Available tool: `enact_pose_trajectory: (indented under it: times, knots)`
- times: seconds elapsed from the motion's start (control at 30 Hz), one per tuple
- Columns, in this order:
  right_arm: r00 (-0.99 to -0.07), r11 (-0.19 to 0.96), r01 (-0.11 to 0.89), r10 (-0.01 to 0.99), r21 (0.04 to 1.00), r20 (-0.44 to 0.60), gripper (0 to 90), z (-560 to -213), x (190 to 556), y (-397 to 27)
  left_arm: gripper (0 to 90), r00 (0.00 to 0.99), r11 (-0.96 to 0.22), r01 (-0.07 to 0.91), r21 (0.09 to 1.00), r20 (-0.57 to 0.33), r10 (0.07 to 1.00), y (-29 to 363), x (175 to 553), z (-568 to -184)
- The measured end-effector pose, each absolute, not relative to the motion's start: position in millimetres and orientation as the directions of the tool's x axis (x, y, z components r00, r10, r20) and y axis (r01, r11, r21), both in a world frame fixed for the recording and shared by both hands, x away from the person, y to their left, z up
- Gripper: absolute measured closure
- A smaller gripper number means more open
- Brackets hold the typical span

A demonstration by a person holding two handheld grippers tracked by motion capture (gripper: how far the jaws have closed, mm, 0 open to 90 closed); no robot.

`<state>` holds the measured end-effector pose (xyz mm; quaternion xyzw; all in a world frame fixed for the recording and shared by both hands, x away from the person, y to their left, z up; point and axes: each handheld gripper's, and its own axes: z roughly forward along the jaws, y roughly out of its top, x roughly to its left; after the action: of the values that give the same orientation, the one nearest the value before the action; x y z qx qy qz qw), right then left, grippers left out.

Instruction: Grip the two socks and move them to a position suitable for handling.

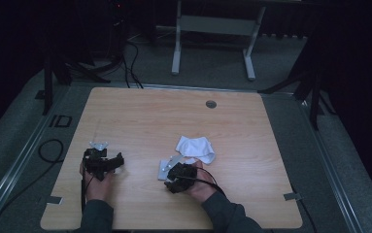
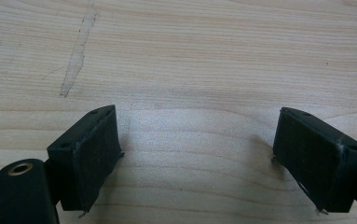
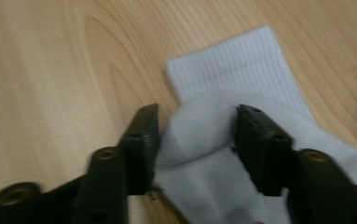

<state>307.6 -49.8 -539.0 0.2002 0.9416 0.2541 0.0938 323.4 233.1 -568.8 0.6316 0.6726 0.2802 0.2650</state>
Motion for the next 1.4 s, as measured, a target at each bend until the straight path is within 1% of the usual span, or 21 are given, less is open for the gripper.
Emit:
enact_pose_trajectory:
  times: [0.07, 0.1, 0.13, 0.17, 0.23, 0.33, 0.5, 0.6, 0.77, 0.8, 0.83, 0.87, 0.9, 1.0, 1.03, 1.1, 1.13, 1.23, 1.33, 1.37, 1.4]
  knots:
    - [-0.9, 0.784, 0.329, 0.43, 0.527, -0.077, 73.8, -537.4, 307.9, -51.3, 14.4, -0.062, 0.045, 0.701, 0.712, -0.003, 0.998, 233.1, 323.4, -568.8]
    - [-0.9, 0.784, 0.329, 0.43, 0.527, -0.077, 73.8, -537.4, 307.9, -51.3, 14.4, -0.062, 0.045, 0.701, 0.712, -0.003, 0.998, 233.1, 323.4, -568.8]
    - [-0.892, 0.759, 0.331, 0.446, 0.56, -0.077, 81.3, -531.3, 306.4, -55.0, 14.4, -0.062, 0.045, 0.701, 0.712, -0.003, 0.998, 233.1, 323.4, -568.8]
    - [-0.886, 0.747, 0.335, 0.457, 0.574, -0.077, 82.3, -527.9, 305.7, -57.4, 14.4, -0.062, 0.045, 0.701, 0.712, -0.003, 0.998, 233.1, 323.4, -568.8]
    - [-0.881, 0.732, 0.344, 0.469, 0.588, -0.069, 82.7, -524.2, 305.2, -60.3, 14.4, -0.062, 0.045, 0.701, 0.712, -0.002, 0.998, 233.1, 323.4, -568.7]
    - [-0.849, 0.653, 0.389, 0.527, 0.65, -0.021, 83.4, -507.5, 304.7, -77.8, 14.4, -0.062, 0.045, 0.701, 0.712, -0.003, 0.998, 233.1, 323.4, -568.8]
    - [-0.816, 0.59, 0.409, 0.578, 0.696, -0.011, 83.8, -491.5, 304.4, -101.7, 14.4, -0.062, 0.045, 0.701, 0.712, -0.003, 0.998, 233.1, 323.4, -568.8]
    - [-0.785, 0.553, 0.427, 0.62, 0.716, -0.011, 83.7, -480.6, 304.8, -127.3, 14.4, -0.061, 0.045, 0.701, 0.712, -0.003, 0.998, 233.2, 323.4, -568.8]
    - [-0.729, 0.502, 0.477, 0.685, 0.721, 0.006, 83.2, -479.8, 312.3, -164.5, 14.4, -0.061, 0.045, 0.701, 0.711, -0.002, 0.998, 233.2, 323.4, -568.7]
    - [-0.729, 0.502, 0.477, 0.685, 0.721, 0.006, 83.2, -479.8, 312.3, -164.5, 14.4, -0.061, 0.045, 0.701, 0.711, -0.002, 0.998, 233.2, 323.4, -568.7]
    - [-0.694, 0.481, 0.508, 0.72, 0.714, 0.009, 83.0, -484.1, 317.0, -180.3, 14.4, -0.061, 0.045, 0.701, 0.711, -0.002, 0.998, 233.2, 323.4, -568.7]
    - [-0.694, 0.481, 0.508, 0.72, 0.714, 0.009, 83.0, -484.1, 317.0, -180.3, 14.4, -0.061, 0.045, 0.701, 0.711, -0.002, 0.998, 233.2, 323.4, -568.7]
    - [-0.665, 0.467, 0.541, 0.747, 0.699, 0.015, 82.6, -490.4, 322.3, -195.7, 14.4, -0.061, 0.045, 0.701, 0.711, -0.002, 0.998, 233.2, 323.4, -568.7]
    - [-0.635, 0.458, 0.575, 0.772, 0.678, 0.017, 81.8, -497.7, 327.2, -209.0, 14.4, -0.062, 0.045, 0.701, 0.712, -0.003, 0.998, 233.1, 323.4, -568.8]
    - [-0.627, 0.461, 0.588, 0.779, 0.665, 0.015, 80.1, -501.2, 329.5, -214.4, 14.4, -0.062, 0.045, 0.701, 0.712, -0.003, 0.998, 233.2, 323.4, -568.8]
    - [-0.623, 0.495, 0.598, 0.782, 0.631, -0.022, 72.7, -505.0, 333.6, -222.2, 14.4, -0.062, 0.045, 0.701, 0.712, -0.003, 0.998, 233.1, 323.4, -568.8]
    - [-0.61, 0.514, 0.585, 0.789, 0.628, -0.078, 67.9, -501.7, 335.6, -228.1, 14.4, -0.062, 0.046, 0.701, 0.712, -0.003, 0.998, 233.1, 323.4, -568.8]
    - [-0.597, 0.511, 0.563, 0.795, 0.65, -0.108, 65.7, -489.8, 338.3, -235.1, 14.4, -0.062, 0.045, 0.701, 0.711, -0.002, 0.998, 233.2, 323.4, -568.7]
    - [-0.598, 0.513, 0.552, 0.793, 0.657, -0.116, 65.8, -486.9, 339.5, -236.2, 14.4, -0.062, 0.046, 0.701, 0.712, -0.003, 0.998, 233.1, 323.4, -568.8]
    - [-0.624, 0.542, 0.532, 0.77, 0.65, -0.131, 79.1, -486.7, 343.1, -234.5, 14.4, -0.062, 0.046, 0.701, 0.712, -0.003, 0.998, 233.1, 323.4, -568.8]
    - [-0.624, 0.542, 0.532, 0.77, 0.65, -0.131, 79.1, -486.7, 343.1, -234.5, 14.4, -0.062, 0.045, 0.701, 0.712, -0.003, 0.998, 233.1, 323.4, -568.8]
